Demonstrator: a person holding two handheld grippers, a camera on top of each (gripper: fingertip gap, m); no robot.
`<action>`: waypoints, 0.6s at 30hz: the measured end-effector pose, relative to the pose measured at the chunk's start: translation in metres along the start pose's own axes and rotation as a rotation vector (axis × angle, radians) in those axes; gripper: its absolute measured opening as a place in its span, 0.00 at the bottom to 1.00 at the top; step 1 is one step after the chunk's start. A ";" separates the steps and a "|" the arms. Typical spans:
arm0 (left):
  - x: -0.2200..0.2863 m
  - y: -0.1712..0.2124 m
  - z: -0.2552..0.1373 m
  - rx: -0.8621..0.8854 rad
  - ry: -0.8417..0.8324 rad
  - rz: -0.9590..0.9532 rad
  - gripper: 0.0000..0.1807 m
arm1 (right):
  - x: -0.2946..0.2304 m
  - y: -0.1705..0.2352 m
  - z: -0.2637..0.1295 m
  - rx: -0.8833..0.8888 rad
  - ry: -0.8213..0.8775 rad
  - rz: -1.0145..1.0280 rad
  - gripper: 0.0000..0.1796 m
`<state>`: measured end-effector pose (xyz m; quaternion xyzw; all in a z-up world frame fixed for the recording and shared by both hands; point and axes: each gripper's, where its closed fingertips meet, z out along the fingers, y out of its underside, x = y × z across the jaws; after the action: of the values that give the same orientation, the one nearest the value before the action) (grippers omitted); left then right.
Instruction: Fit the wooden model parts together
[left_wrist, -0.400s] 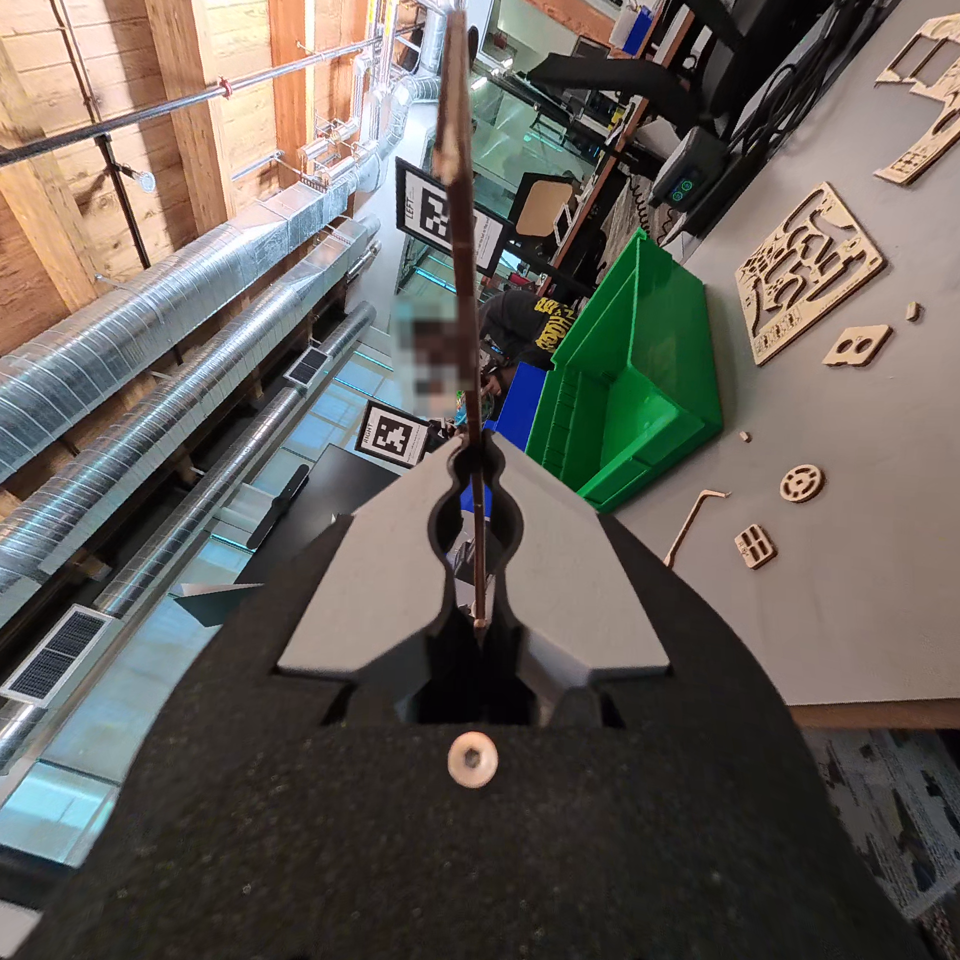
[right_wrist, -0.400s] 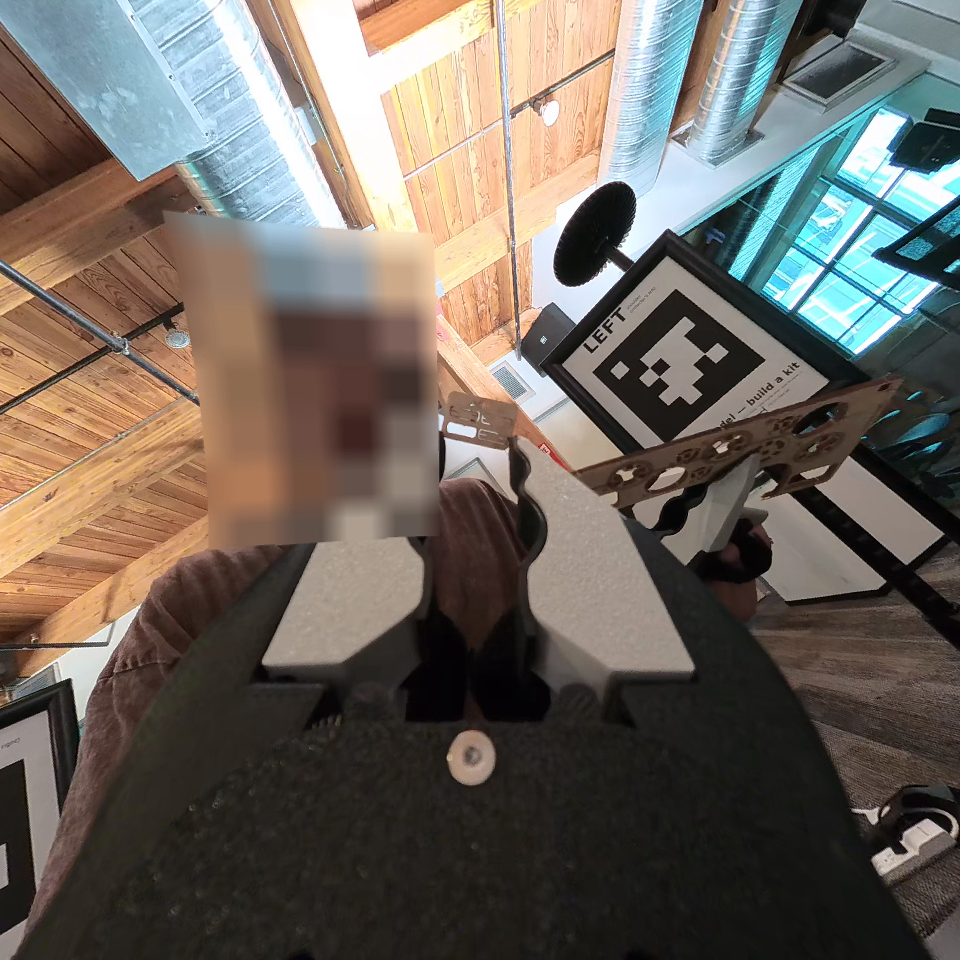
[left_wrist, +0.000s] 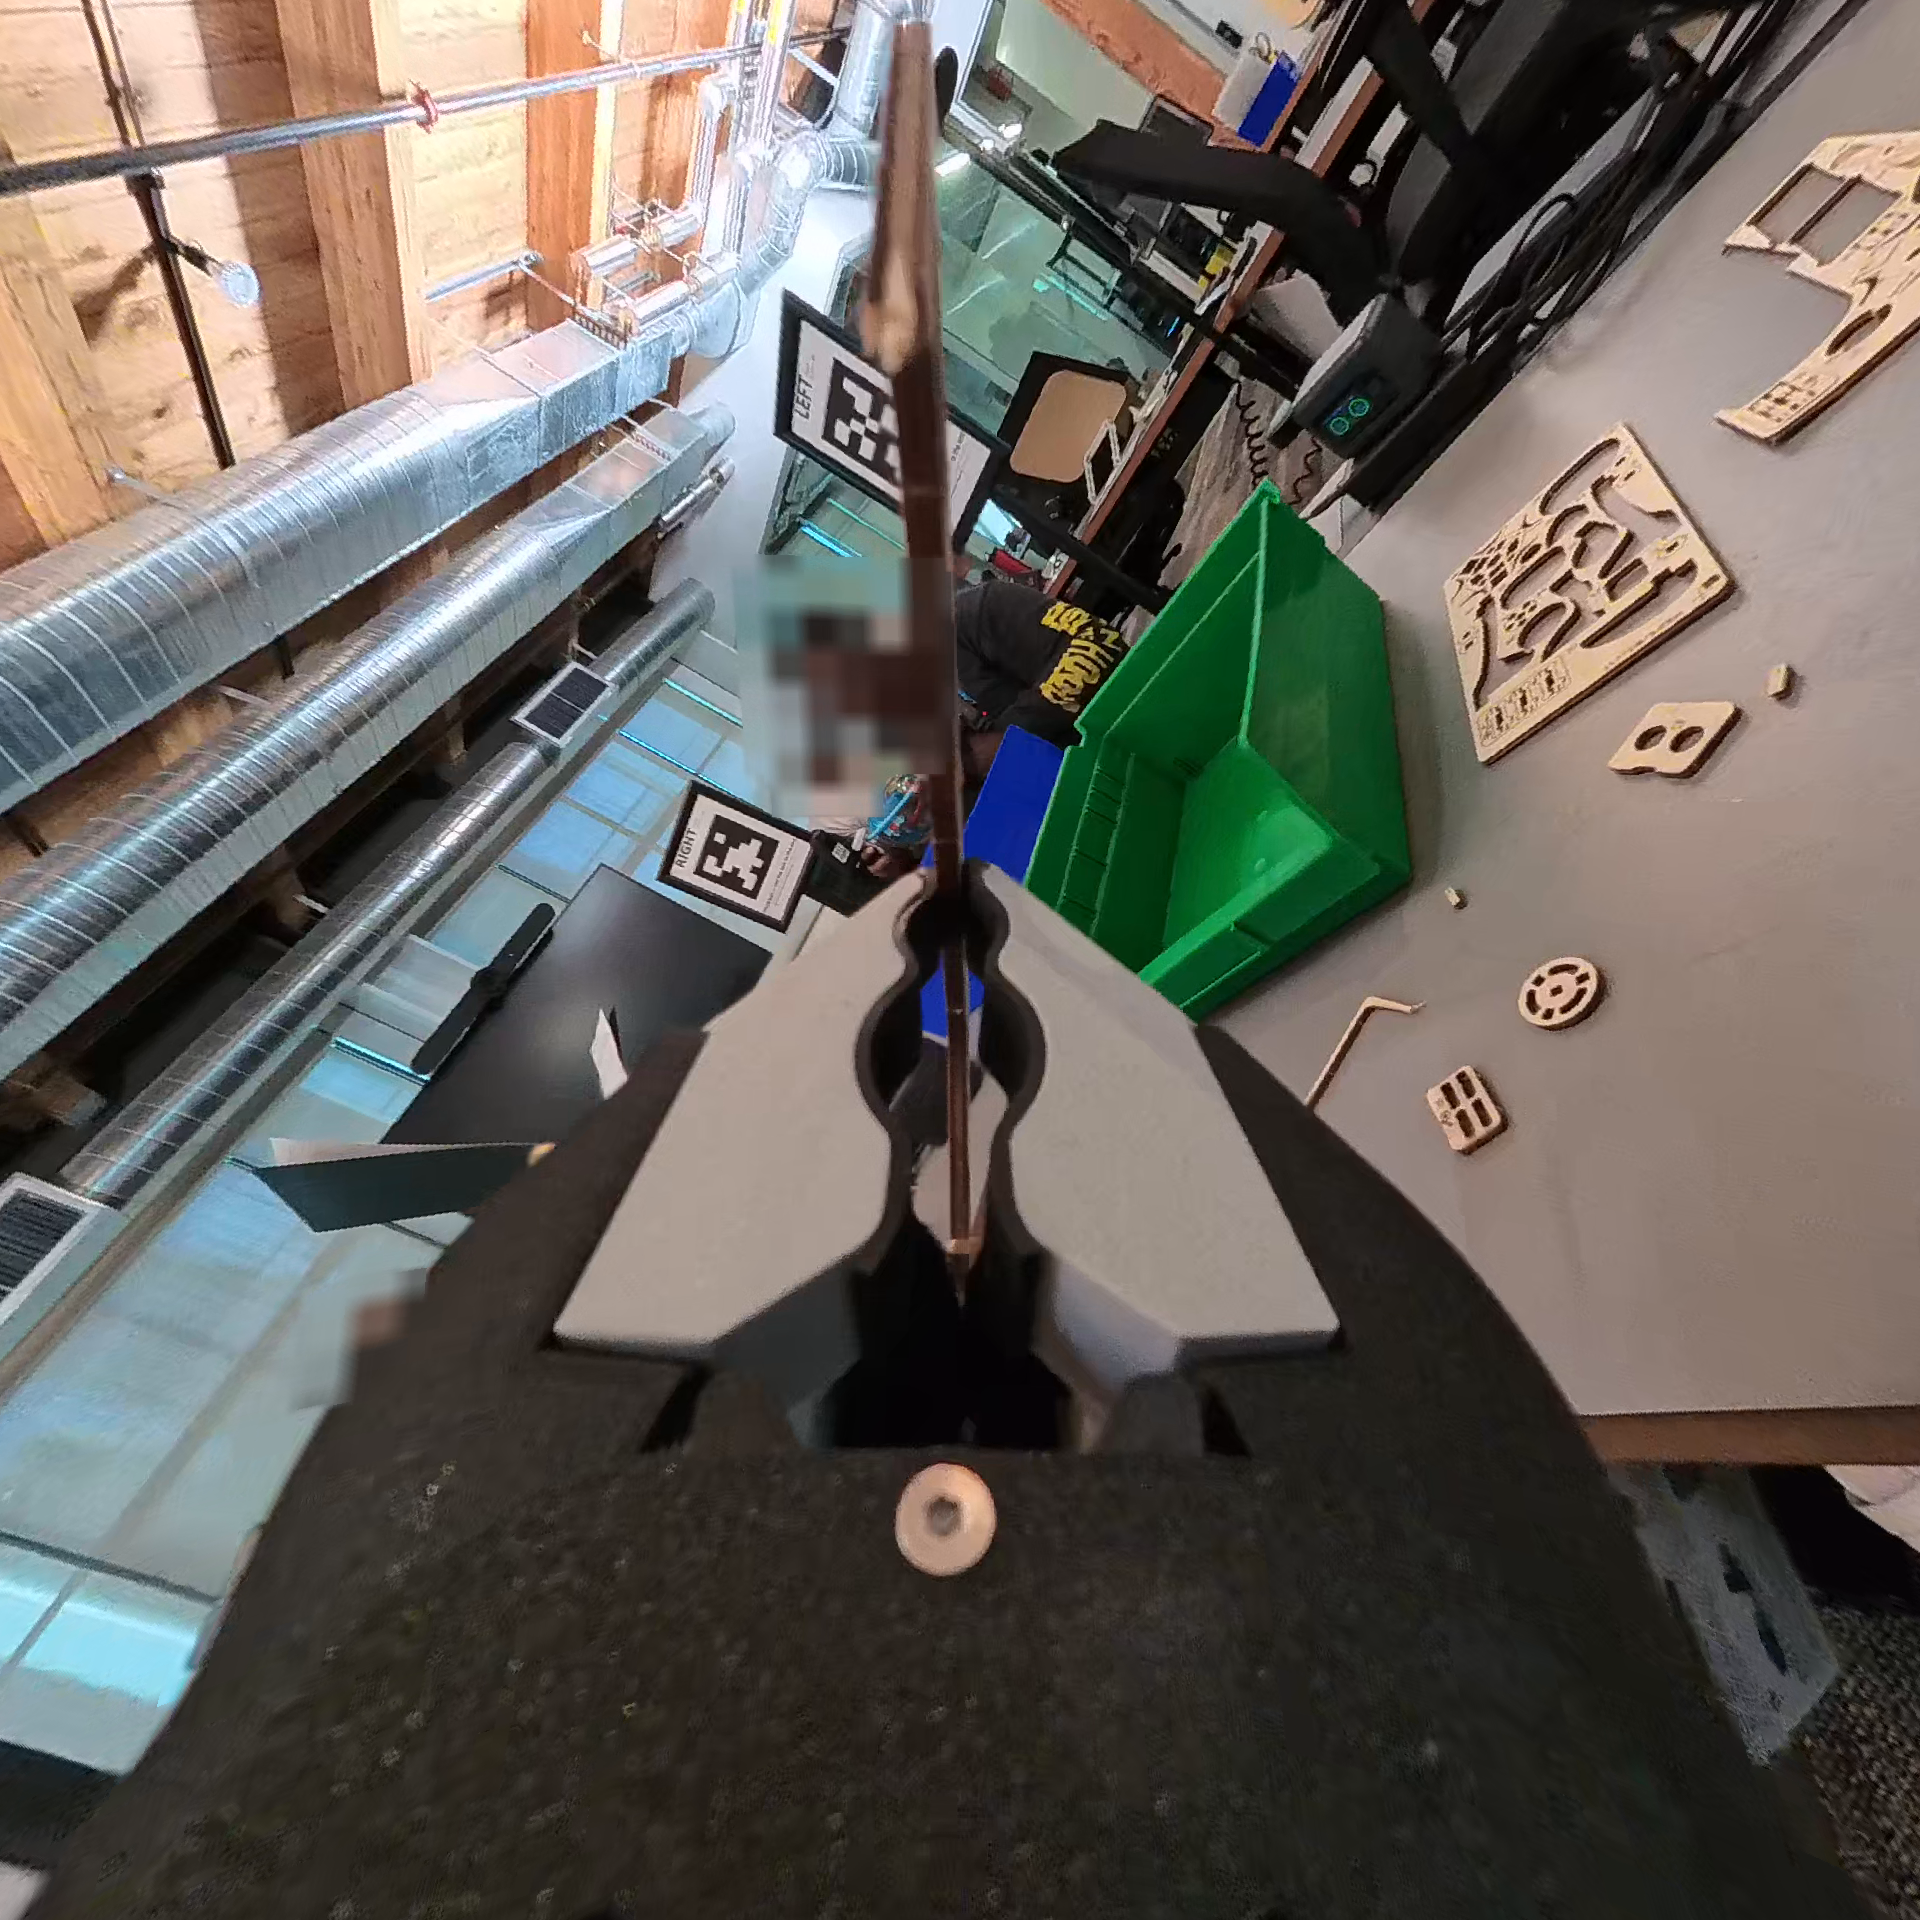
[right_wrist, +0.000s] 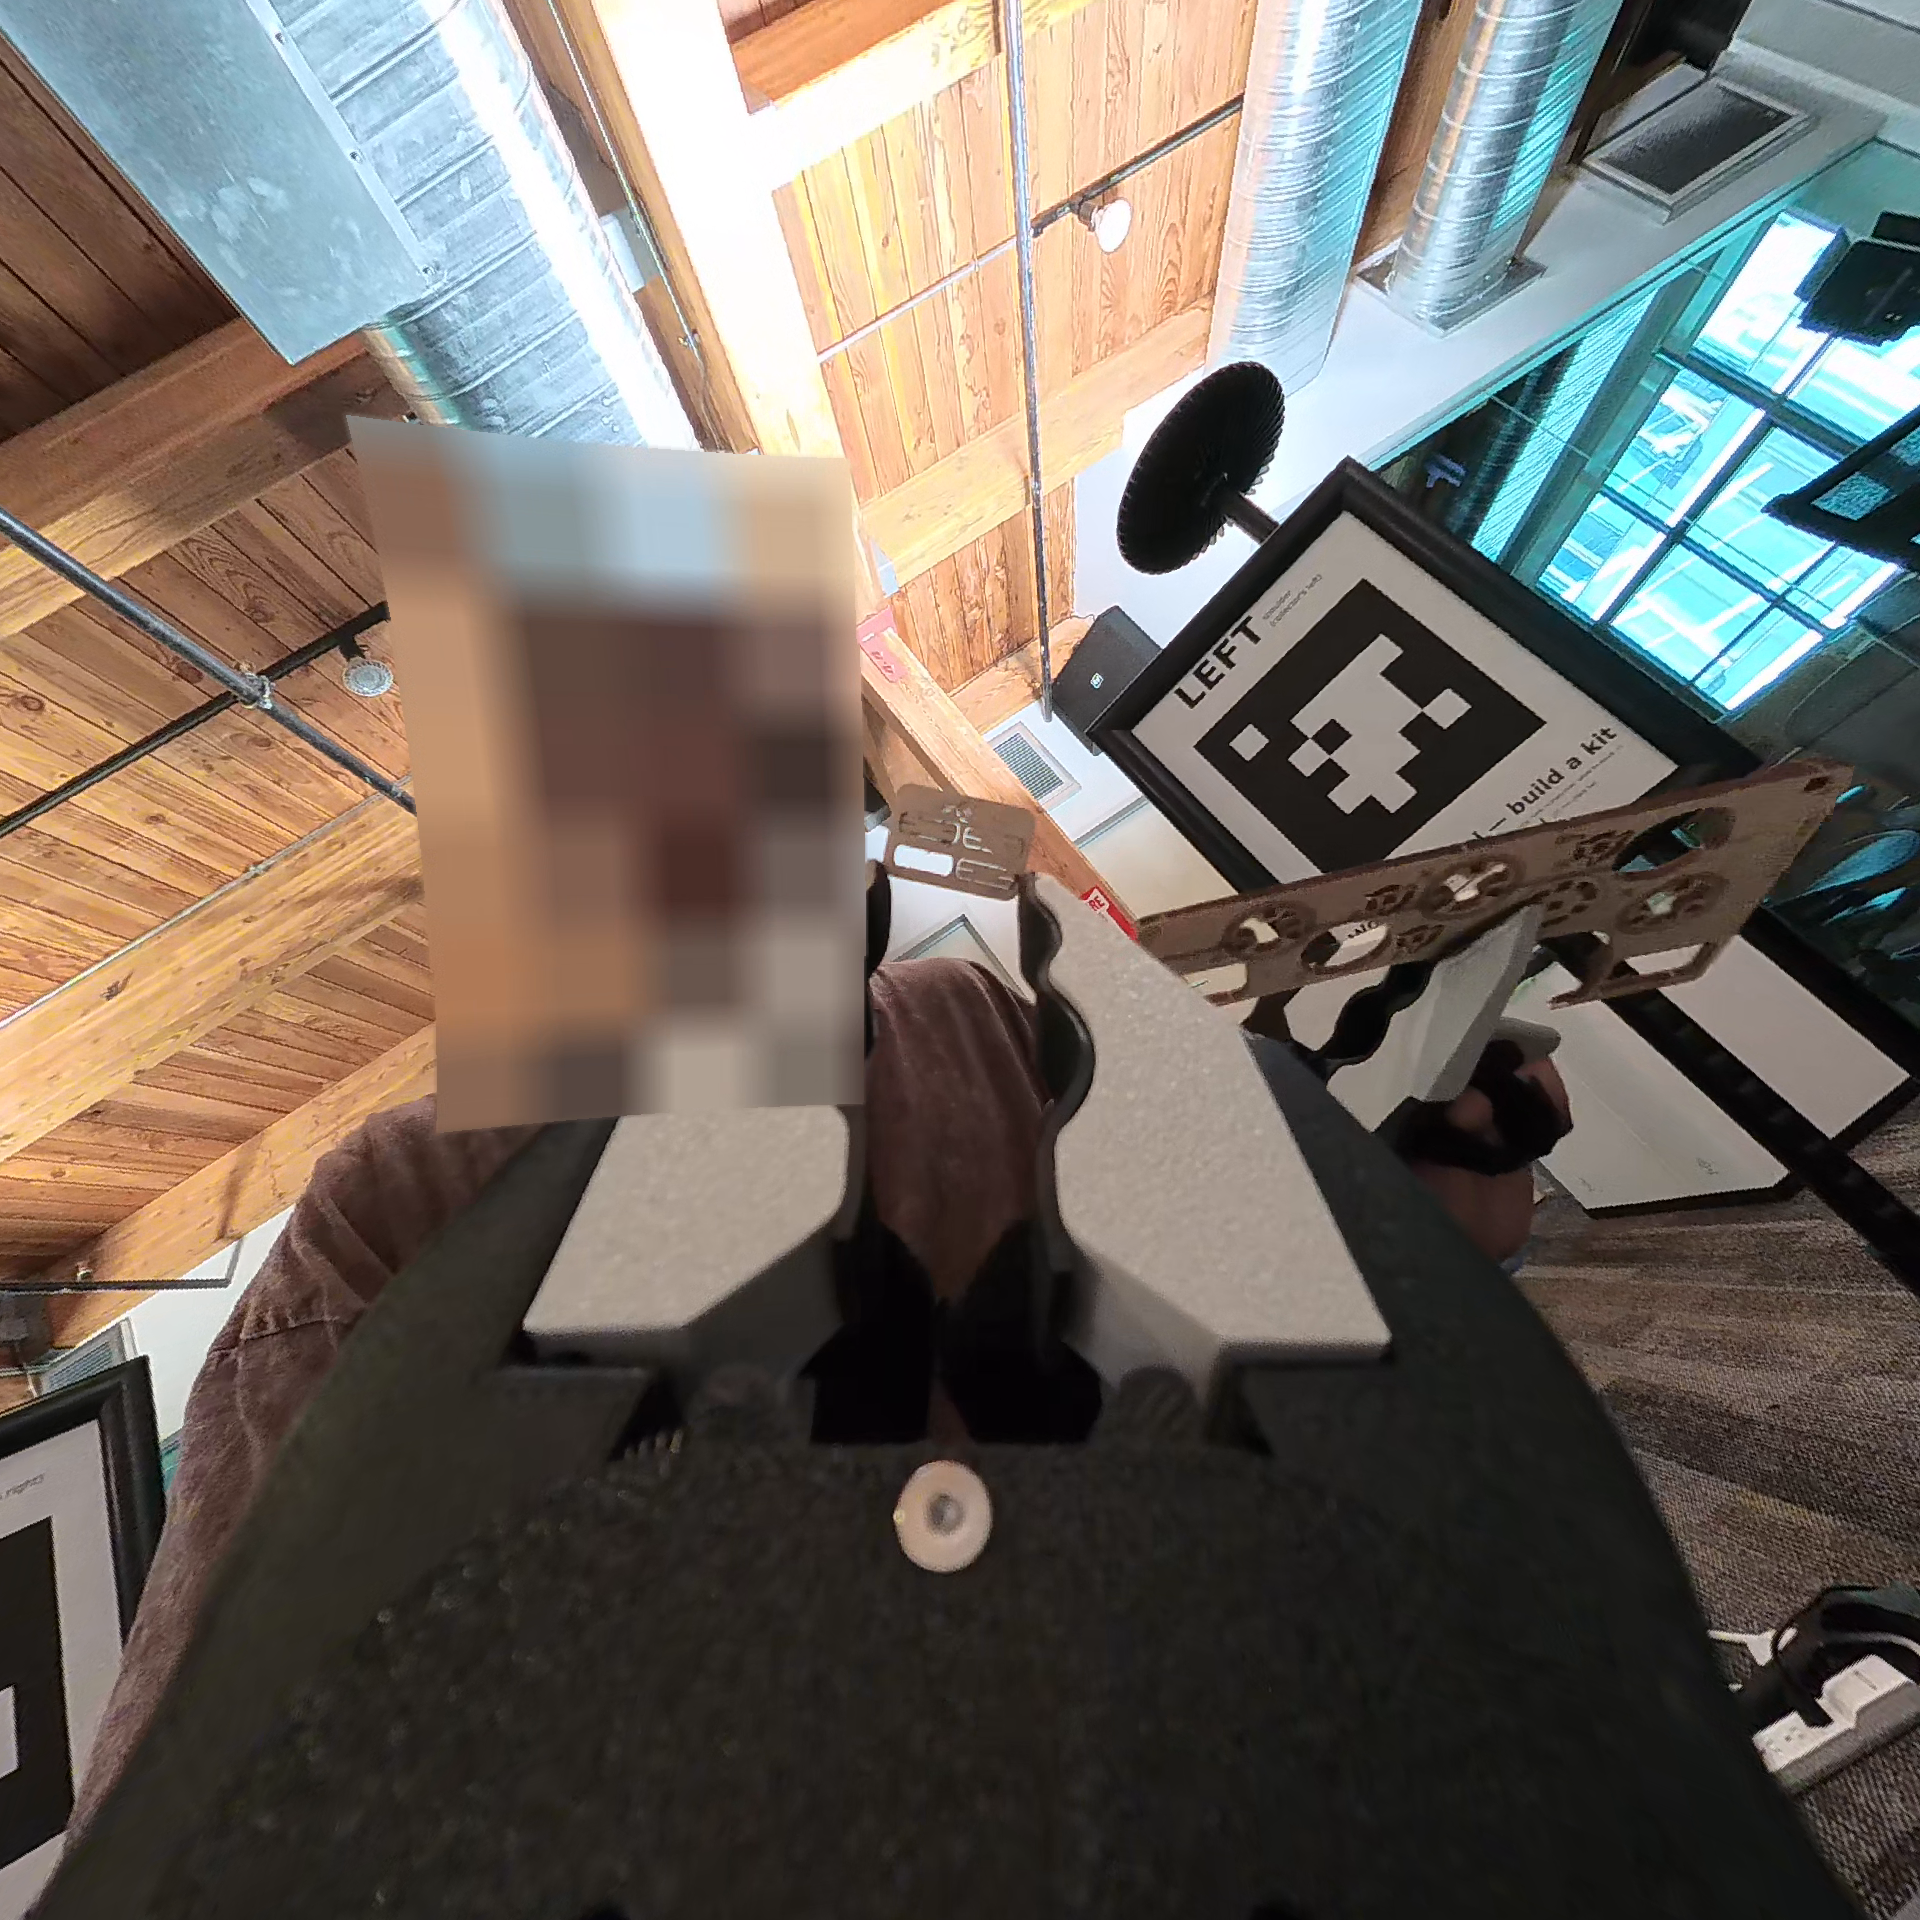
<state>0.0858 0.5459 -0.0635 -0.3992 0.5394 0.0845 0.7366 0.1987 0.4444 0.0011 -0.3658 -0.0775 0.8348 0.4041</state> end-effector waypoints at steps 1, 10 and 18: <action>0.001 0.001 0.000 -0.005 0.009 -0.013 0.00 | 0.000 0.000 0.000 0.000 0.003 0.001 0.12; 0.004 0.022 0.006 -0.049 0.210 -0.505 0.00 | 0.041 -0.003 -0.025 -0.102 0.410 -0.102 0.13; 0.013 0.056 0.012 -0.134 0.479 -1.110 0.00 | 0.140 0.019 -0.206 -0.810 1.725 -0.281 0.13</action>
<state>0.0691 0.5872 -0.1013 -0.6743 0.3948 -0.3706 0.5021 0.2686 0.4999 -0.2324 -0.9528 -0.0792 0.1328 0.2614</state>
